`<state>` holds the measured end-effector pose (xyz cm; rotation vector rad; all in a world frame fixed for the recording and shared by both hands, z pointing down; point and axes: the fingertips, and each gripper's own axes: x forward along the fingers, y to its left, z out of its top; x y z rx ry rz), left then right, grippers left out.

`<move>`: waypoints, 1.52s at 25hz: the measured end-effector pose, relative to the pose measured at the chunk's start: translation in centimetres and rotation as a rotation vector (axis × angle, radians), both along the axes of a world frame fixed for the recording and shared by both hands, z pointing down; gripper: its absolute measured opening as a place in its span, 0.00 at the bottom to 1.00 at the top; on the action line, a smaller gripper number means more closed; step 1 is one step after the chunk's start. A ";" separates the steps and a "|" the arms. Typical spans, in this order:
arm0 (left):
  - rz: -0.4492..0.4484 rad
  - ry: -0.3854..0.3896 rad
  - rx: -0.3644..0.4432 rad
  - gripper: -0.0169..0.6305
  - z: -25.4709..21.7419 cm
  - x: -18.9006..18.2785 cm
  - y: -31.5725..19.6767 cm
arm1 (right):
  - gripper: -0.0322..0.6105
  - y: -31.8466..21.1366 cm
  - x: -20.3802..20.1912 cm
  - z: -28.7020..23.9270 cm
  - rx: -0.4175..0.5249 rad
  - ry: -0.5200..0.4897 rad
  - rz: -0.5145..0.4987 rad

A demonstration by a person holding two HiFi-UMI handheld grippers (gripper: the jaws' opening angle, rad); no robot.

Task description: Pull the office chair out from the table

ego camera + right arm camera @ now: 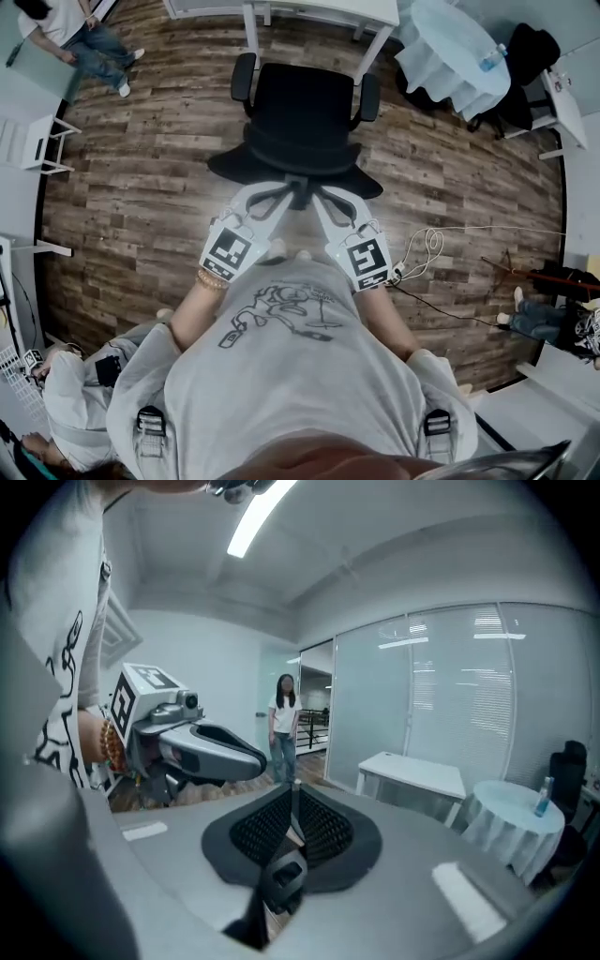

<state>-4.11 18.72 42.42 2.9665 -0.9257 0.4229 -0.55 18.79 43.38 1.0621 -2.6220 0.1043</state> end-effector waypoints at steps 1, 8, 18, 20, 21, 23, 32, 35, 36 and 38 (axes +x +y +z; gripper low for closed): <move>-0.006 0.037 0.005 0.04 -1.1 -0.2 0.1 | 0.10 0.3 -0.3 -1.1 0.015 -0.027 0.004; -0.015 0.238 0.025 0.03 -8.0 -0.2 1.3 | 0.06 1.9 -1.8 -8.9 0.114 -0.194 0.001; 0.007 0.290 0.038 0.03 -11.2 0.6 2.5 | 0.06 2.9 -1.1 -12.3 0.134 -0.222 -0.013; 0.006 0.292 0.036 0.03 -11.1 0.6 2.5 | 0.06 2.9 -1.1 -12.3 0.131 -0.224 -0.009; 0.005 0.293 0.034 0.03 -11.1 0.6 2.6 | 0.06 2.9 -1.1 -12.3 0.131 -0.225 -0.008; 0.004 0.294 0.030 0.03 -11.0 0.5 2.6 | 0.06 3.0 -1.1 -12.3 0.133 -0.226 -0.005; 0.002 0.293 0.027 0.03 -11.0 0.6 2.3 | 0.06 2.6 -1.1 -12.4 0.133 -0.224 -0.002; 0.000 0.293 0.025 0.03 -11.0 0.5 2.1 | 0.06 2.4 -1.2 -12.4 0.132 -0.223 0.000; -0.001 0.294 0.025 0.03 -10.9 0.4 2.1 | 0.06 2.4 -1.2 -12.3 0.133 -0.223 0.001; -0.001 0.296 0.027 0.03 -10.7 0.4 2.2 | 0.06 2.5 -1.2 -12.2 0.135 -0.222 0.002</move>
